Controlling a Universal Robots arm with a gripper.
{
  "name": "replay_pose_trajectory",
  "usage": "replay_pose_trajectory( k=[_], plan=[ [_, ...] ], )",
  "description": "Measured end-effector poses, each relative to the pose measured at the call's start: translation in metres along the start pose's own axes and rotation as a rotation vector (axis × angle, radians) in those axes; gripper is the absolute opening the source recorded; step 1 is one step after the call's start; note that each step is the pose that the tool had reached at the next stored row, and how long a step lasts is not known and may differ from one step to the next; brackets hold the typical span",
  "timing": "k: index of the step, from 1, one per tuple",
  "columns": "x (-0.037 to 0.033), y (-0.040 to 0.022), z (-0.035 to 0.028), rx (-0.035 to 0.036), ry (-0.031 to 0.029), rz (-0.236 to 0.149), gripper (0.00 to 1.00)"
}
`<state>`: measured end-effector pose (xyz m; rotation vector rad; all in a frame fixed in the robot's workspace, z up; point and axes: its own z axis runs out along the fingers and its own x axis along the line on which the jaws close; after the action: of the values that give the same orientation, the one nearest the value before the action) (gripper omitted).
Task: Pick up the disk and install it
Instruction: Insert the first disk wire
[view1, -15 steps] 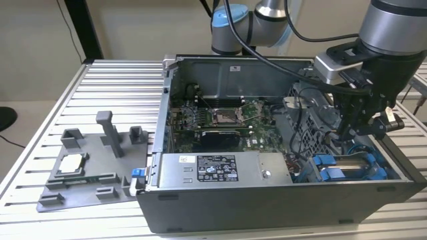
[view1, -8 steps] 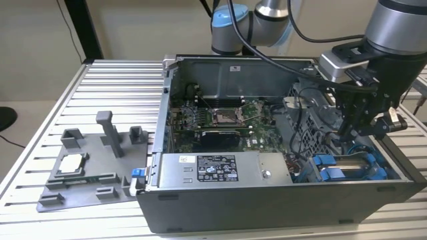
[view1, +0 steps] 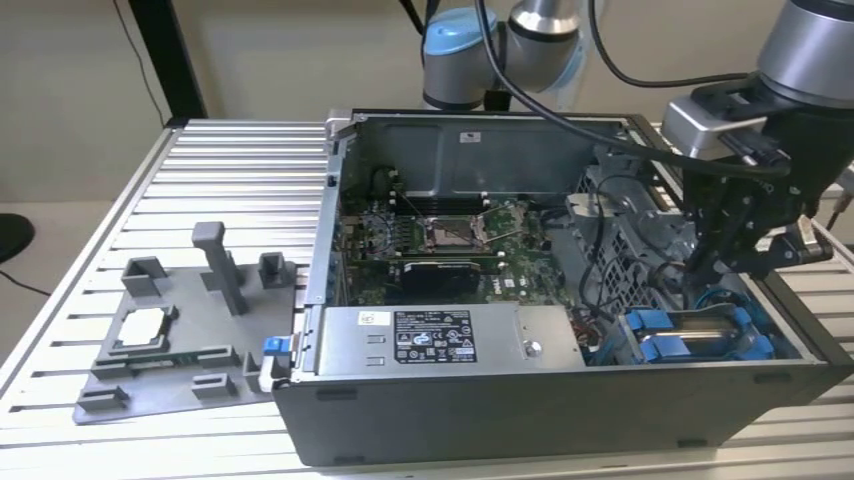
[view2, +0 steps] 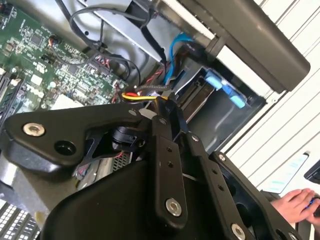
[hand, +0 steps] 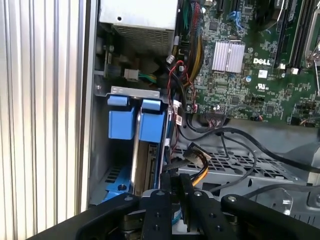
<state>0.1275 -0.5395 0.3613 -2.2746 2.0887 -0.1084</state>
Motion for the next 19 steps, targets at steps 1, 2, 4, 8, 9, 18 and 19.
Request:
replay_pose_trajectory(
  k=[1,2,4,8,9,18,19],
  plan=[
    [0.0003,-0.0036,0.0003,-0.0039,0.0008,0.000,0.00],
    [0.0006,-0.0077,0.0006,-0.0083,0.0015,0.000,0.00],
    [0.0013,-0.0150,0.0013,-0.0174,0.0022,-0.001,0.00],
    [0.0015,-0.0191,0.0017,-0.0221,0.0024,0.000,0.00],
    [0.0016,-0.0190,0.0016,-0.0222,0.0025,0.000,0.00],
    [0.0027,-0.0277,0.0052,-0.0407,0.0007,0.000,0.00],
    [0.0030,-0.0290,0.0062,-0.0444,0.0005,-0.001,0.00]
  ],
)
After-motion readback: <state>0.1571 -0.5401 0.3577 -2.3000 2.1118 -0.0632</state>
